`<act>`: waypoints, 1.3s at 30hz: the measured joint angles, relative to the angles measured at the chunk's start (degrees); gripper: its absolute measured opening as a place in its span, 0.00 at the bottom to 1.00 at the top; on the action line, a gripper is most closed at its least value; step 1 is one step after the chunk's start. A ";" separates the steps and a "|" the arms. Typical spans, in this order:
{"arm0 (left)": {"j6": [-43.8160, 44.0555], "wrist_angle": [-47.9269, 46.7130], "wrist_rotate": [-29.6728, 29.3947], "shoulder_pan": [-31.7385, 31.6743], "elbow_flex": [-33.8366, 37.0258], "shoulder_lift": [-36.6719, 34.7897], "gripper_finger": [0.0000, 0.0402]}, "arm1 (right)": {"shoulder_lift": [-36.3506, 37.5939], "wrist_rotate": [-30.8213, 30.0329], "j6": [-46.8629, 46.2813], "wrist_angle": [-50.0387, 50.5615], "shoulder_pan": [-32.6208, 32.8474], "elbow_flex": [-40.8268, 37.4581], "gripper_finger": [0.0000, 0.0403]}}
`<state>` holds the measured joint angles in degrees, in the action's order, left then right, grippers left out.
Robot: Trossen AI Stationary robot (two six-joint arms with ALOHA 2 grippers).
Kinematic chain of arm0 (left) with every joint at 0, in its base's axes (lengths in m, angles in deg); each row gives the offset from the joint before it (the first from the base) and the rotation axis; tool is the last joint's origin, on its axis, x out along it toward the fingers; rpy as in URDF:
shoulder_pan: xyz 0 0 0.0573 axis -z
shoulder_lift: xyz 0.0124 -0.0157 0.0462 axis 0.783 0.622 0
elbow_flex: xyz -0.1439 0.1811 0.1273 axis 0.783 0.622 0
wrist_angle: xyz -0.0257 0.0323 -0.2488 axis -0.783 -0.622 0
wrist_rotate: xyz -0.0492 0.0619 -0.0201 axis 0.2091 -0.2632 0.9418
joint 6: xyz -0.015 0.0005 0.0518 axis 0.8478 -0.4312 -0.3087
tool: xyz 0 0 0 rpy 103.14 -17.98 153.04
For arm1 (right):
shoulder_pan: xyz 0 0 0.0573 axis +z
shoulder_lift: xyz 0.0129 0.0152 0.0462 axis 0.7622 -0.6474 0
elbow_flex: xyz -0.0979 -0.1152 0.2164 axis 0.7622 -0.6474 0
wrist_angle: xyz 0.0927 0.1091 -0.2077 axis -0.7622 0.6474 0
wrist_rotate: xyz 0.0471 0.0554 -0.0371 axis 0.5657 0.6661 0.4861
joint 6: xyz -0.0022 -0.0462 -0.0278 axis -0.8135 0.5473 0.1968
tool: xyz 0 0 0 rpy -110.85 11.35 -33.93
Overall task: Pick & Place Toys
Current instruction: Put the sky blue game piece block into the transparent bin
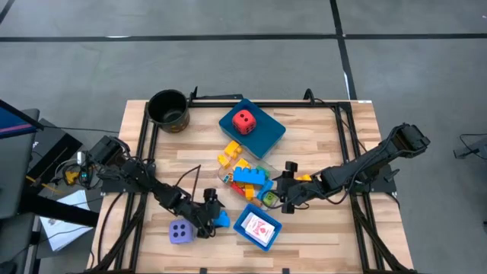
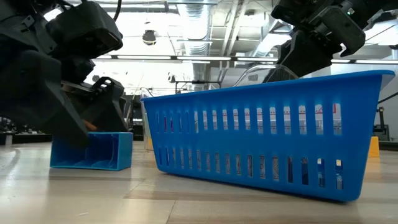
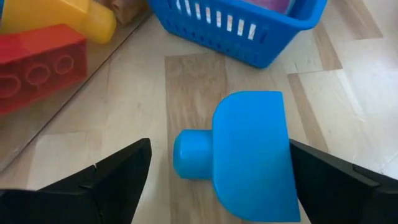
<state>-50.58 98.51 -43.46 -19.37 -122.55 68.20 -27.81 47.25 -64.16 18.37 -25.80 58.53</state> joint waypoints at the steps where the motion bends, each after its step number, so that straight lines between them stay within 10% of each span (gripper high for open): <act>1: 0.00 0.35 0.01 0.00 0.00 0.00 0.87 | 0.02 -0.05 -0.01 -0.52 0.00 -0.34 0.51; 23: 2.15 1.72 1.87 -1.81 0.05 2.83 0.87 | 0.04 0.13 0.50 -2.80 -1.64 -1.59 0.51; 39: -0.39 3.85 0.62 -1.77 0.04 3.13 0.63 | 0.04 0.24 0.50 -2.82 -1.62 -1.59 0.51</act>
<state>-50.97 102.37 -42.83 -21.14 -122.51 71.32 -27.76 47.49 -63.65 15.55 -27.42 56.94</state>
